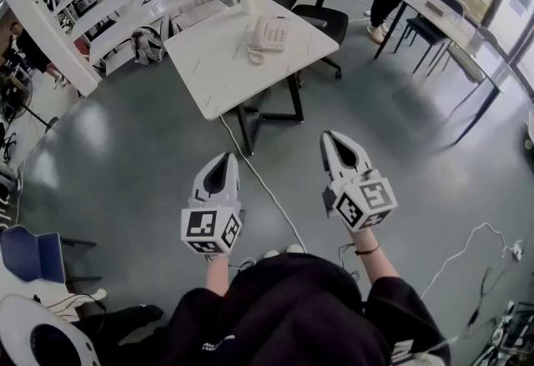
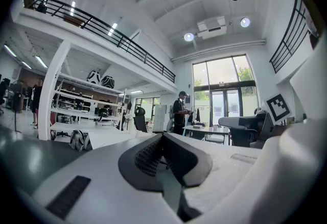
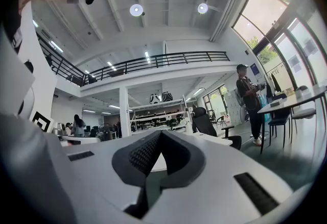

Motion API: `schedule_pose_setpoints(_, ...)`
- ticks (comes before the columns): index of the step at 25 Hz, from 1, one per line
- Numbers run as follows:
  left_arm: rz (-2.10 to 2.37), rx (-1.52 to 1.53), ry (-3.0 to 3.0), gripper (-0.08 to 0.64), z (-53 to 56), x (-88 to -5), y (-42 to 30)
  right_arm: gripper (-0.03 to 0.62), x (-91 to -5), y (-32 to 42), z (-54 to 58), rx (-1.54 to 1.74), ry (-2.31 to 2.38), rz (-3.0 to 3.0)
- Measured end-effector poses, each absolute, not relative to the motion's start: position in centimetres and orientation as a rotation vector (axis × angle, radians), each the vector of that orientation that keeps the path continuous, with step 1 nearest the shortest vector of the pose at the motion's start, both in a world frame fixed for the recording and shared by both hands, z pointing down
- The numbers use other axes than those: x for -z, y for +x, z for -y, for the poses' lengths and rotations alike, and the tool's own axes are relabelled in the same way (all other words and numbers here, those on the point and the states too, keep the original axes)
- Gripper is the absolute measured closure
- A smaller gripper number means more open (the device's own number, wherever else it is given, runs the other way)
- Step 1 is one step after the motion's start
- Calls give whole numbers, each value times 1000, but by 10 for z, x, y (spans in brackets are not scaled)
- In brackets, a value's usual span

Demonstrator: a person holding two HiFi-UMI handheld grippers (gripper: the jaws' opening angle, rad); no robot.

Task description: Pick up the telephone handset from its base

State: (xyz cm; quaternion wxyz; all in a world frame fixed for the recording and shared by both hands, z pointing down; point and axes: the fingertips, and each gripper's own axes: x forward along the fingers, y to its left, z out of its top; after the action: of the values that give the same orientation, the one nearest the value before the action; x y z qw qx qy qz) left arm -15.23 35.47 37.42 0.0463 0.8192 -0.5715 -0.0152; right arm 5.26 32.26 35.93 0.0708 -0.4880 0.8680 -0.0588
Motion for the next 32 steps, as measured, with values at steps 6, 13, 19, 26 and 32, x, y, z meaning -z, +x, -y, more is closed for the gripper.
schedule_pose_setpoints(6,1759,40,2493,561,-350,-373,-149,601,-358,60,-318,174,-1471,-2599)
schedule_pose_setpoints(13,1759,46,2494,561,-345,-372,-143,601,-357,66,-315,172,-1442,-2594)
schedule_pose_setpoints(19,1766,26,2469,561,-346,-377,-135,601,-364,72,-314,217,-1395,-2590)
schedule_pose_setpoints(26,1780,6,2428,561,-335,-392,-135,601,-381,75,-299,262,-1393,-2596)
schedule_pose_setpoints(32,1782,12,2409,561,-297,-398,-133,601,-388,77,-262,273,-1398,-2605)
